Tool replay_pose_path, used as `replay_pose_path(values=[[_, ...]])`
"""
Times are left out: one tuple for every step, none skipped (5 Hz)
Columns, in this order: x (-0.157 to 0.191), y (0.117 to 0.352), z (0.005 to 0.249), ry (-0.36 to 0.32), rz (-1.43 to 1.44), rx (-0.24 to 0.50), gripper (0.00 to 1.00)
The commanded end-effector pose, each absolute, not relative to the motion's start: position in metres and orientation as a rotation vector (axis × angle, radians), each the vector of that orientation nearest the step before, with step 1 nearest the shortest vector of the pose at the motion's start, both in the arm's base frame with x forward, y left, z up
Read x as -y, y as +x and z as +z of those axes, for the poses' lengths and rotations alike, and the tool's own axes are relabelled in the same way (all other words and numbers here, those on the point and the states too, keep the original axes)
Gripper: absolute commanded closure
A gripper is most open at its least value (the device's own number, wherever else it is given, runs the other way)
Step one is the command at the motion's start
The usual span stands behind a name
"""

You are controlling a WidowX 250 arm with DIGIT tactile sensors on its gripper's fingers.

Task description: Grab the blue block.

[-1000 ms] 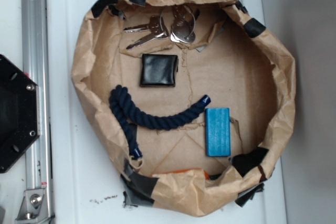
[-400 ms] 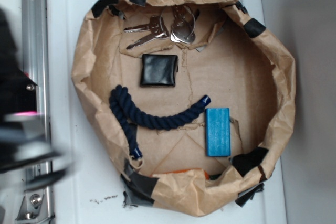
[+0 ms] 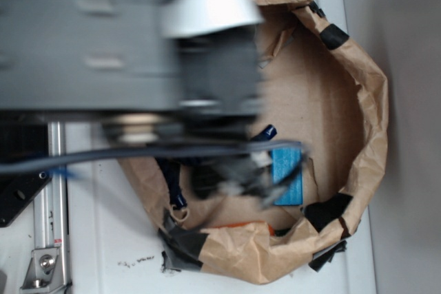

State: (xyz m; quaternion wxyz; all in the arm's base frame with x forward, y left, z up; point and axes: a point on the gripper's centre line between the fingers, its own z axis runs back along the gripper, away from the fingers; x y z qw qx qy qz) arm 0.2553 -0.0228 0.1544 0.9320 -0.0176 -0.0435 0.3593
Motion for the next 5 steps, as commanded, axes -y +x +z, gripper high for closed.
replay_pose_path(values=[[0.032, 0.297, 0.098, -0.14, 1.041, 0.104, 0.0], [0.043, 0.302, 0.073, -0.171, 1.14, 0.038, 0.0], [0.066, 0.303, 0.048, -0.138, 1.167, 0.0, 0.0], [0.088, 0.306, 0.028, -0.117, 1.185, -0.049, 0.0], [0.101, 0.309, 0.01, -0.096, 1.215, -0.089, 0.0]])
